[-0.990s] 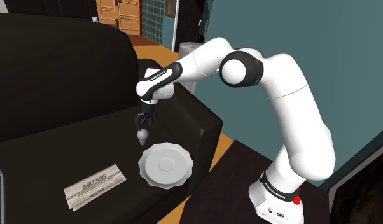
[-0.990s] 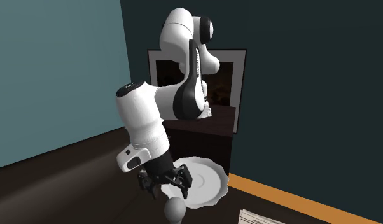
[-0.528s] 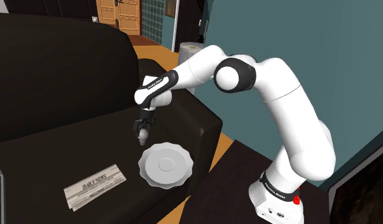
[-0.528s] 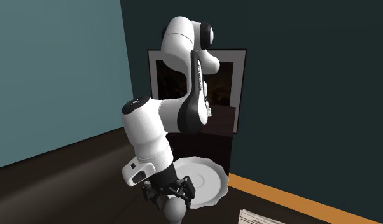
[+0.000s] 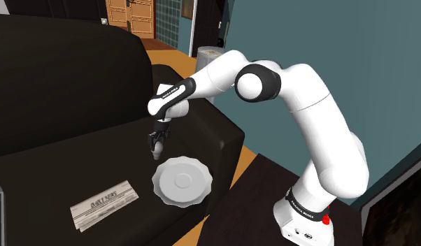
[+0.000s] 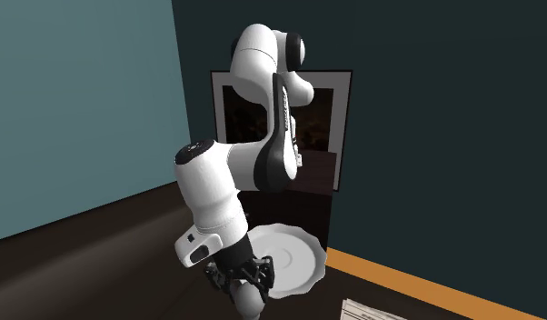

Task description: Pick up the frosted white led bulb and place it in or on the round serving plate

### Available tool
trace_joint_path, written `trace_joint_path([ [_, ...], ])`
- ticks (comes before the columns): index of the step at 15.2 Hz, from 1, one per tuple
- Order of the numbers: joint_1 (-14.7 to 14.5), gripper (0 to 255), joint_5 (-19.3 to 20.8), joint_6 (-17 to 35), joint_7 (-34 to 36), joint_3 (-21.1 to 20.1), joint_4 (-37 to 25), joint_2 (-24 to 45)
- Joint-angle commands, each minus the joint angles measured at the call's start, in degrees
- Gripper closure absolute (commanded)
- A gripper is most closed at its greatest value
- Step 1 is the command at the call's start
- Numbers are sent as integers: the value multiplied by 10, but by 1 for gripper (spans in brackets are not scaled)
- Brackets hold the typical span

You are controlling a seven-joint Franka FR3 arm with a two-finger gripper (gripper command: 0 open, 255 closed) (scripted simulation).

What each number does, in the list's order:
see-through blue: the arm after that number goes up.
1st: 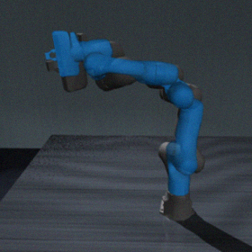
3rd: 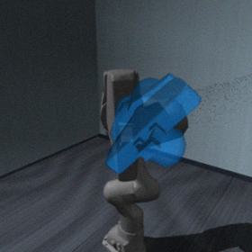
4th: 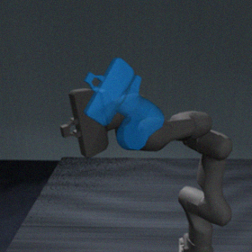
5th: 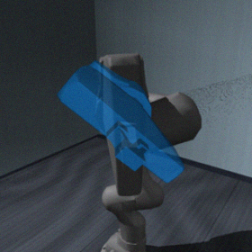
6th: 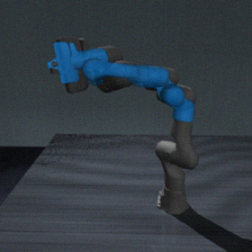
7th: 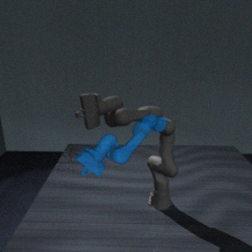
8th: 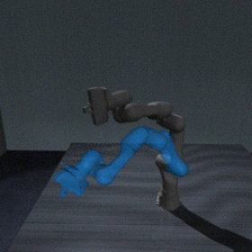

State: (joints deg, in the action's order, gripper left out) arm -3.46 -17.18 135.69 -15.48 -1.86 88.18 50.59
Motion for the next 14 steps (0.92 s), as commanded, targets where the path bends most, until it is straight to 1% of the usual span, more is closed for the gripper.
trace_joint_path([
  [1, 0, 255, 0, 0, 0, 0, 0, 0],
  [9, 0, 255, 0, 0, 0, 0, 0, 0],
  [14, -1, 255, 2, -18, 6, 2, 12, -31],
])
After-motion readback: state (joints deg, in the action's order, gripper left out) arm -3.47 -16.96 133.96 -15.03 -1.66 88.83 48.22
